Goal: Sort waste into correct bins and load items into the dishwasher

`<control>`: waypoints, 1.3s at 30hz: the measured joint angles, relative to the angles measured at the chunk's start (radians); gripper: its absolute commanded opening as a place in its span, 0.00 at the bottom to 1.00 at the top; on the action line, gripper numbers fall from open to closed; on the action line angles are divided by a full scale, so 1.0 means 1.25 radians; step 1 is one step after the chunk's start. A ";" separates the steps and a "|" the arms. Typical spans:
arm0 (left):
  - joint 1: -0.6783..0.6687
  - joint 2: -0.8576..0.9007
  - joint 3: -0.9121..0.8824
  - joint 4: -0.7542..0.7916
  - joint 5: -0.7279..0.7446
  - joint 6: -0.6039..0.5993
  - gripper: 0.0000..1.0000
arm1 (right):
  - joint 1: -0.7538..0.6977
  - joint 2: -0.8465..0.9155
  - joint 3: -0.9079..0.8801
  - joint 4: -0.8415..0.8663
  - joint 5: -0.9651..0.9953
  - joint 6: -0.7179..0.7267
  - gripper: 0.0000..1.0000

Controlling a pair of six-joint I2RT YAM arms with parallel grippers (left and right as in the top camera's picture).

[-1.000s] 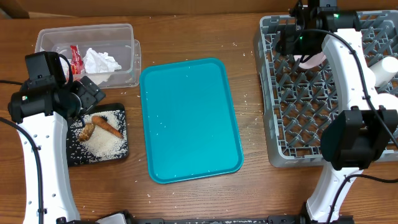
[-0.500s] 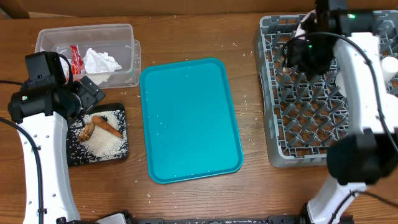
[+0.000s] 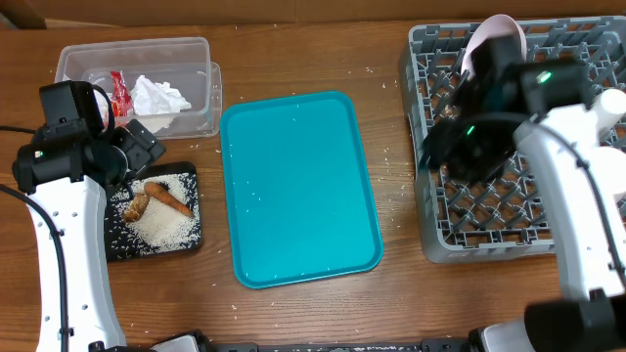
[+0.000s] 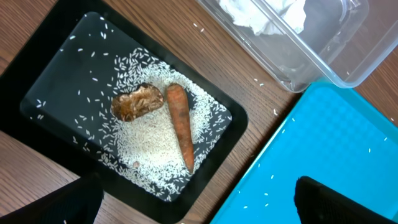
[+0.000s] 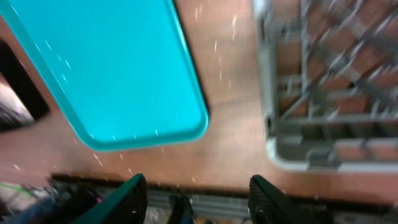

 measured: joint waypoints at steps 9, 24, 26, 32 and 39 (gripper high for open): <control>0.000 0.000 0.000 0.000 0.000 0.000 1.00 | 0.149 -0.105 -0.074 -0.002 0.034 0.085 1.00; 0.000 0.000 0.000 0.000 0.000 0.000 1.00 | 0.172 -0.104 -0.079 0.025 0.041 0.101 1.00; 0.000 0.000 0.000 0.000 0.000 0.000 1.00 | 0.171 -0.104 -0.079 0.033 0.050 0.101 1.00; 0.000 0.000 0.000 0.000 0.000 0.000 1.00 | 0.172 -0.104 -0.080 0.128 0.079 0.071 1.00; 0.000 0.000 0.000 -0.001 0.000 0.000 1.00 | 0.171 -0.113 -0.084 0.286 0.092 -0.041 1.00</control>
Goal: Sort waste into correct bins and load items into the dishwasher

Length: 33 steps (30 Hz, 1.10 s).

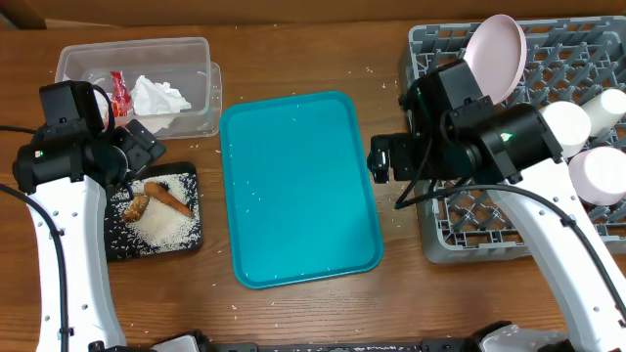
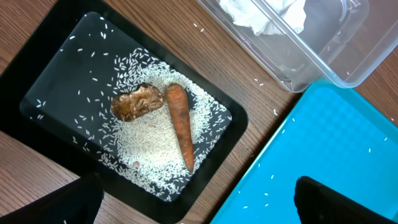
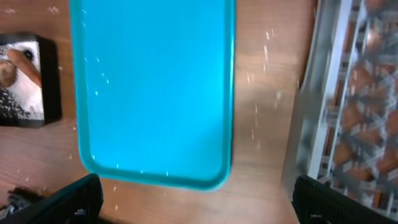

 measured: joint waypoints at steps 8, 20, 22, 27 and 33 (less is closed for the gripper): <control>0.000 0.000 0.000 0.000 0.000 0.000 1.00 | -0.001 -0.111 -0.002 0.053 0.003 -0.099 1.00; 0.000 0.000 0.000 0.001 -0.003 0.000 1.00 | -0.127 -0.429 -0.454 0.439 -0.049 -0.128 1.00; 0.000 0.000 0.000 0.002 -0.003 0.000 1.00 | -0.151 -0.490 -0.553 0.506 -0.072 -0.128 1.00; 0.000 0.000 0.000 0.002 -0.004 0.000 1.00 | -0.214 -0.663 -0.779 0.678 -0.124 -0.127 1.00; 0.000 0.000 0.000 0.002 -0.004 0.000 1.00 | -0.272 -0.799 -0.989 0.890 -0.173 -0.127 1.00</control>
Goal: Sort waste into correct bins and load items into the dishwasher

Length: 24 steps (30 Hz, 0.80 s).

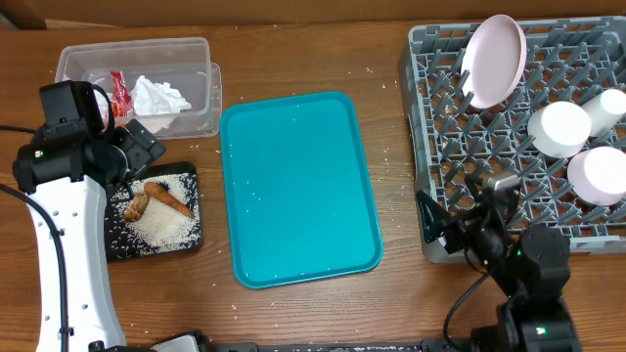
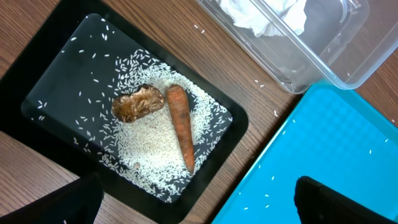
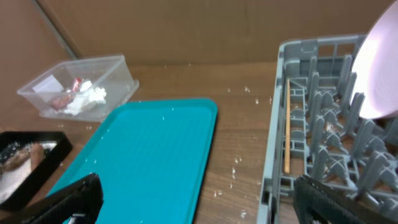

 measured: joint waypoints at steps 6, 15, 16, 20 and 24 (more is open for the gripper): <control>0.000 0.000 0.000 0.000 0.000 0.000 1.00 | -0.023 -0.085 -0.153 0.132 -0.023 0.000 1.00; 0.000 0.000 0.000 0.000 0.000 0.000 1.00 | -0.055 -0.204 -0.246 0.163 -0.029 0.000 1.00; 0.000 0.000 0.000 0.000 0.000 0.000 1.00 | -0.056 -0.211 -0.248 0.164 -0.026 0.000 1.00; 0.000 0.000 0.000 0.000 0.000 0.000 1.00 | -0.057 -0.236 -0.251 0.165 0.000 0.000 1.00; 0.000 0.000 0.000 0.000 0.000 0.000 1.00 | -0.057 -0.277 -0.251 0.167 0.048 -0.001 1.00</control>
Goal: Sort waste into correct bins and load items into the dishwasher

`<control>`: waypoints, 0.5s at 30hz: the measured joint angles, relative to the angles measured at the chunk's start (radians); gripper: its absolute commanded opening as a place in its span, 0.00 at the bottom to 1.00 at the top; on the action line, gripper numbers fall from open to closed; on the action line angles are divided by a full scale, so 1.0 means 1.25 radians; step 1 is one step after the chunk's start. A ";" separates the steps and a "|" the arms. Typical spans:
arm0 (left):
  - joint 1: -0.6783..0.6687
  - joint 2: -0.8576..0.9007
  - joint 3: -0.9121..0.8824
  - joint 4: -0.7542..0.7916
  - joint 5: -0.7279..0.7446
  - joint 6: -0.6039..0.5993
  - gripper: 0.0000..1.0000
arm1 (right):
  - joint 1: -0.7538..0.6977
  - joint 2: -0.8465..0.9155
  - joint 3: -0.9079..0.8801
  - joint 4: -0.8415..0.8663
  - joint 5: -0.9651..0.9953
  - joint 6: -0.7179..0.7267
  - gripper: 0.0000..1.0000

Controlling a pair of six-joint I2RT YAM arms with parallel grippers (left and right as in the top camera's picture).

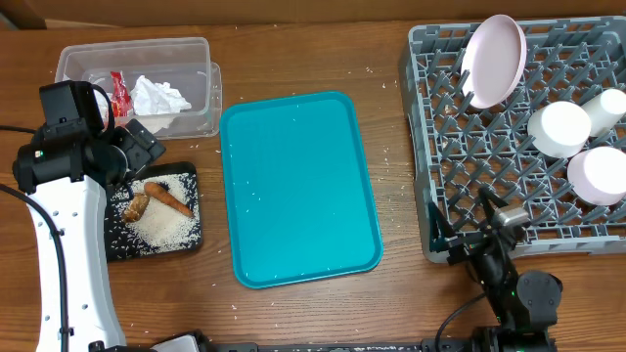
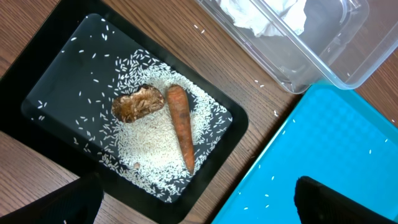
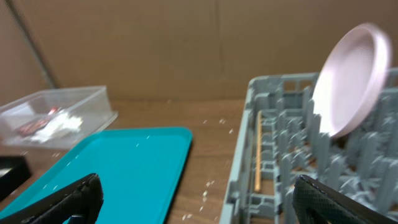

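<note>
The teal tray (image 1: 298, 186) lies bare apart from rice grains. Left of it a black tray (image 1: 193, 244) holds rice, a carrot (image 2: 179, 126) and a brown scrap (image 2: 137, 102). My left gripper (image 1: 142, 145) hangs open above that black tray (image 2: 56, 81), nothing between its fingers. A clear bin (image 1: 201, 59) holds white tissue and a red wrapper. The grey dish rack (image 1: 421, 196) carries a pink plate (image 1: 494, 59), white cups (image 1: 558, 127) and a chopstick (image 3: 257, 152). My right gripper (image 1: 460, 244) is open and empty, low at the rack's front left corner.
Rice grains are scattered on the wood between the teal tray (image 3: 118, 162) and the rack (image 3: 242, 155). The clear bin (image 3: 56, 112) sits far back left in the right wrist view. A cardboard wall stands behind the table.
The right arm has drawn further back and lower toward the table's front edge, its camera now looking level across the tray and rack. The left arm has not moved.
The right gripper was open over the rack's left part below the pink plate. Then it was over the gap between tray and rack, then at the rack's front edge, and now it sits folded low there. The left gripper stayed open over the black tray throughout.
</note>
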 measured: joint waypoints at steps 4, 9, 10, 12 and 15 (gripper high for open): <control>0.000 0.000 0.000 0.000 0.000 0.000 1.00 | 0.000 -0.034 0.000 0.001 0.038 0.000 1.00; 0.000 0.000 0.000 0.000 0.000 0.000 1.00 | 0.000 -0.084 -0.038 0.053 0.078 0.000 1.00; 0.000 0.000 0.000 0.000 0.000 0.000 1.00 | 0.000 -0.090 -0.042 0.045 0.082 0.000 1.00; 0.000 0.000 0.000 0.000 0.000 0.000 1.00 | 0.000 -0.096 -0.045 0.038 0.092 0.000 1.00; 0.000 0.000 0.000 0.000 0.000 0.000 1.00 | 0.000 -0.099 -0.045 0.028 0.108 0.000 1.00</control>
